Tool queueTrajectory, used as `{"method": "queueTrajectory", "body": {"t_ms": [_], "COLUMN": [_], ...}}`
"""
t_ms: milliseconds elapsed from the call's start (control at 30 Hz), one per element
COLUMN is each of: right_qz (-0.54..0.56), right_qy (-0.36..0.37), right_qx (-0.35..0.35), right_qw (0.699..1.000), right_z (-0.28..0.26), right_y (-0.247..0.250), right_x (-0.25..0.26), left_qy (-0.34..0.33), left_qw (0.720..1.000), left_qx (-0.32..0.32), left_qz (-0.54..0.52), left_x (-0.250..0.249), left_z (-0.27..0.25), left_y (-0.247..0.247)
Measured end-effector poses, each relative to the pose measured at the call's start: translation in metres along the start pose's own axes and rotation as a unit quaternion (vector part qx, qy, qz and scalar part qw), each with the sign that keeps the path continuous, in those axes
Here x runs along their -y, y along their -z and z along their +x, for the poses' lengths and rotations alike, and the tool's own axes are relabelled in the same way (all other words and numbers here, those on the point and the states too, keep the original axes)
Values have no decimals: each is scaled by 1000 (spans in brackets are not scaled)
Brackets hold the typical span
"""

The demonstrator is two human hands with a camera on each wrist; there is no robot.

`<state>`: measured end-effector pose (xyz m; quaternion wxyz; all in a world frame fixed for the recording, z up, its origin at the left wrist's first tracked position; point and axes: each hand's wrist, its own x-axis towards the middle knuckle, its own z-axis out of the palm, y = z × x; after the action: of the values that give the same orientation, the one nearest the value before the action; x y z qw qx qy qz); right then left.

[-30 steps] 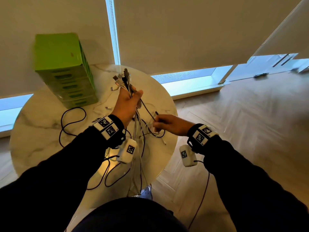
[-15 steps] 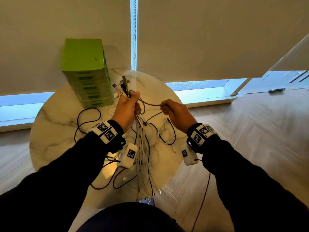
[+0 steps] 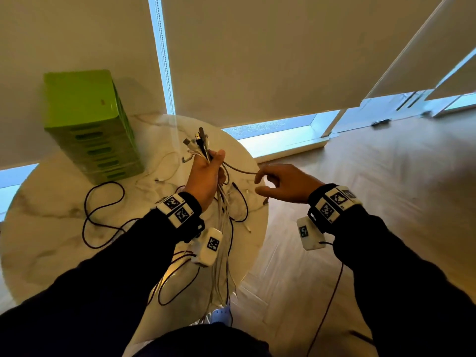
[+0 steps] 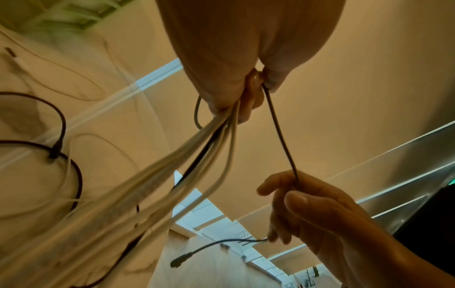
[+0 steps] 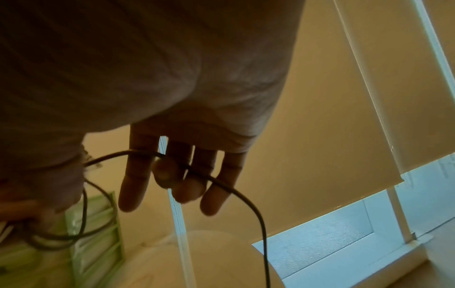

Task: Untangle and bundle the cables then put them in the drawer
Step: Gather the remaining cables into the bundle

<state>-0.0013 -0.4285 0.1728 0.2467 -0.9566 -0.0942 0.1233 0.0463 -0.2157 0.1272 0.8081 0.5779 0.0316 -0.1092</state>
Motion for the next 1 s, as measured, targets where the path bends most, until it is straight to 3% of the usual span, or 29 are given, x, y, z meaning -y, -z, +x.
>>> {"method": "queueTrajectory", "body": {"t_ms": [100,233,300,367,433,500,567,633,667,767,1000], "right_qz": [-14,-7,-11,-77,-165,-170,-94,7,53,126,131], "right_qy": [-56,-91,-146,-233,-318,-356,-293,-147,-82,27,91], "right_qx": [21,-102,-104,20,183,263,212,138,119,94,-18], "right_qw": [998,991,984,969,915,881,928,979,988,987,987], "right_z": [-17,-32,-37,-44,-53,-53,-42,-24,-14,9,24], "right_y": [-13,-33,-43,-52,-60,-69,-76,-85,-90,-102,-88], "right_x": [-7,-26,-55,-83,-94,-90,-73,-48,-32,12,38], "left_qy": [24,23,30,40,52,63,69,75,74,62,5], "left_qw": [999,998,998,998,997,996,994,992,992,995,999], "left_qx": [28,52,48,40,41,47,59,69,71,67,2], "left_qz": [31,29,5,-15,-34,-52,-62,-68,-68,-50,49], "left_x": [7,12,9,6,4,4,6,7,8,9,15], "left_z": [-4,-6,-4,-2,-1,-3,-6,-8,-8,-5,4], "left_y": [-13,-20,-15,-7,-1,2,2,0,-1,5,33]}}
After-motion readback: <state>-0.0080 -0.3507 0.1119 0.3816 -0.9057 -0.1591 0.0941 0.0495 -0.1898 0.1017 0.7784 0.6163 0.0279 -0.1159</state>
